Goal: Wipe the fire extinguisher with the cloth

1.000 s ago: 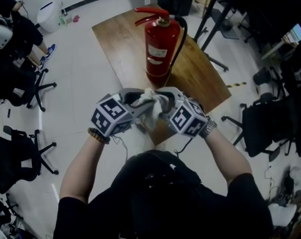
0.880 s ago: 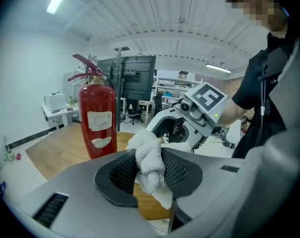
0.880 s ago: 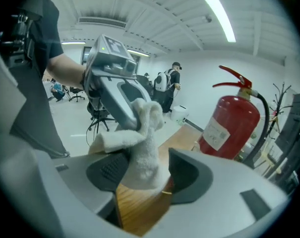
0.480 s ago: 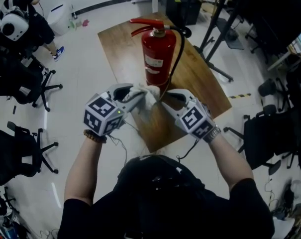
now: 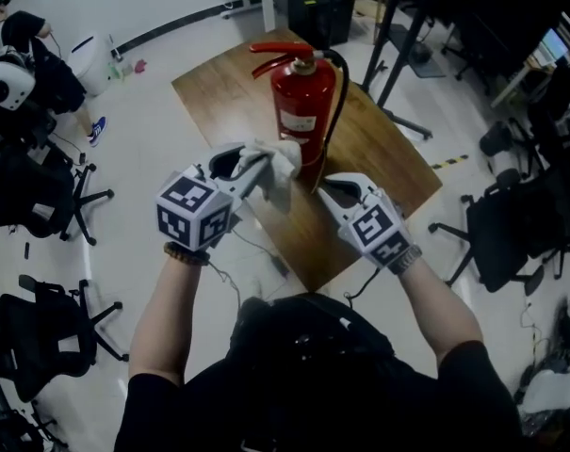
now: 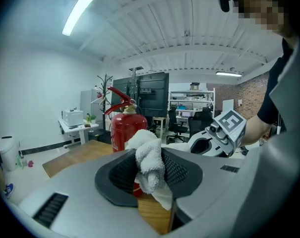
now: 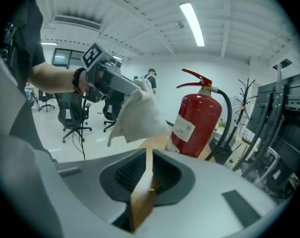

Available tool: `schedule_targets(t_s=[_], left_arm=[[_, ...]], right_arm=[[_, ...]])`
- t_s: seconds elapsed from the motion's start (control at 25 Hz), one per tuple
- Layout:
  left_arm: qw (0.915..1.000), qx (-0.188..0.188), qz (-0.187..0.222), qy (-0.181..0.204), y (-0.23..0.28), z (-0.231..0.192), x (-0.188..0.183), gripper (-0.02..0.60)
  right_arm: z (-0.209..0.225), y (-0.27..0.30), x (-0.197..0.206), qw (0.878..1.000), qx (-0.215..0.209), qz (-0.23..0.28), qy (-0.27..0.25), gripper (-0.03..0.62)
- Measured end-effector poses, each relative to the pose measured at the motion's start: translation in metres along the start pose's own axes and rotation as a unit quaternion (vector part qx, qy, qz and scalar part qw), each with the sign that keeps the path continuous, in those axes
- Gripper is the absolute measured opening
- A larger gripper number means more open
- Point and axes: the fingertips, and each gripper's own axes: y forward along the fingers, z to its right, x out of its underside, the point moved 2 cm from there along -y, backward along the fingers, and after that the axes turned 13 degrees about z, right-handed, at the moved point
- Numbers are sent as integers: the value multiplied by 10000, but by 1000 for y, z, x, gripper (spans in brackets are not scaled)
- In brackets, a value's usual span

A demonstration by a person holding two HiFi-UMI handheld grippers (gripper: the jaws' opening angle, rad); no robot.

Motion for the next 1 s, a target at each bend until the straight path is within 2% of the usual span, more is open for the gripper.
schedule_targets(t_s=[0.16, 0.36, 0.52, 0.72, 1.0], left_arm=[[9990, 420, 131, 105, -6, -28, -13, 117], [9969, 762, 177, 128, -9, -65, -24, 117], [9955, 915, 258, 34, -7, -82, -30, 117], [9956, 890, 307, -21, 9, -87, -37, 117], [9977, 599, 320, -64, 19, -88, -46, 118]], right_arm=[[-13, 16, -10, 9985, 513, -93, 179, 54], [-27, 29, -17, 9912, 1203, -251, 485, 54], [-41, 32, -21, 9852, 1549, -364, 630, 54], [-36, 28, -26, 9831, 1662, -298, 705, 54], [-24, 31, -35, 9887, 1404, -121, 511, 54]])
